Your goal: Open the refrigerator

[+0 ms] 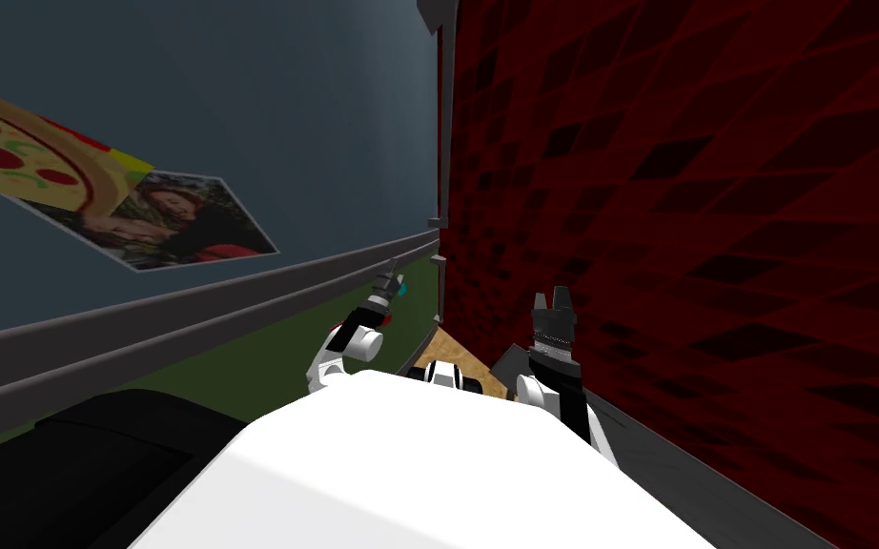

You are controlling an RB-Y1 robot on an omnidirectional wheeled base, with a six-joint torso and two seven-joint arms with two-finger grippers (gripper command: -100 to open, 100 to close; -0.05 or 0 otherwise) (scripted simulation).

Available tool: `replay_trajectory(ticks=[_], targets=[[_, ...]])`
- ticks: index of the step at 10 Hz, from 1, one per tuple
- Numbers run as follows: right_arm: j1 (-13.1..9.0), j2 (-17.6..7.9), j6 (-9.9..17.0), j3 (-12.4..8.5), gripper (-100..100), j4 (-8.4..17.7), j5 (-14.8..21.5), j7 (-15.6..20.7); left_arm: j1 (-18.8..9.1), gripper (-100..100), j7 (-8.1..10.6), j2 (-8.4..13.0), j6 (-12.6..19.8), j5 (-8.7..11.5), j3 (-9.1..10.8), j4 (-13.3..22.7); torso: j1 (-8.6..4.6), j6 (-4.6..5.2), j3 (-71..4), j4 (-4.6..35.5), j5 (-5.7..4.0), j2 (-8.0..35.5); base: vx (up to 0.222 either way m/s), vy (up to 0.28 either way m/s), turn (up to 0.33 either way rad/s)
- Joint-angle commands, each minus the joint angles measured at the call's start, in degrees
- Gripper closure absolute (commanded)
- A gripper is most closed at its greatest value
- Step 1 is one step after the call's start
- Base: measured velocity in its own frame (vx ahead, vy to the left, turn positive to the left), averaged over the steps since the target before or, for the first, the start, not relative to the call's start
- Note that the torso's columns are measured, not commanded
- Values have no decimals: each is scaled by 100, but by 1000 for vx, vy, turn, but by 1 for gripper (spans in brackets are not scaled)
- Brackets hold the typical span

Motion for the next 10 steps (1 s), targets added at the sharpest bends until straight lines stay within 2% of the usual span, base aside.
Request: replay_trajectory(ticks=[1, 6, 7, 10], targets=[[0, 0, 0, 0, 0, 0, 0, 0, -98, -100, 50, 132, 379, -14, -40, 1, -1, -1, 1, 1, -1, 2, 110, -38, -68], [0, 0, 0, 0, 0, 0, 0, 0, -300, -100, 148, 436, 1145, -57, -146, 2, 7, -1, 4, 2, 2, 7, 119, -24, -74], [0, 0, 0, 0, 0, 0, 0, 0, -300, -100, 148, 436, 1183, -57, -146, 2, -3, 0, 5, 3, -1, 9, 78, -17, -27], [0, 0, 0, 0, 0, 0, 0, 0, -429, -100, 210, 593, 1674, -85, -213, 12, 7, -1, 3, 1, 2, 3, 106, -17, -68]])
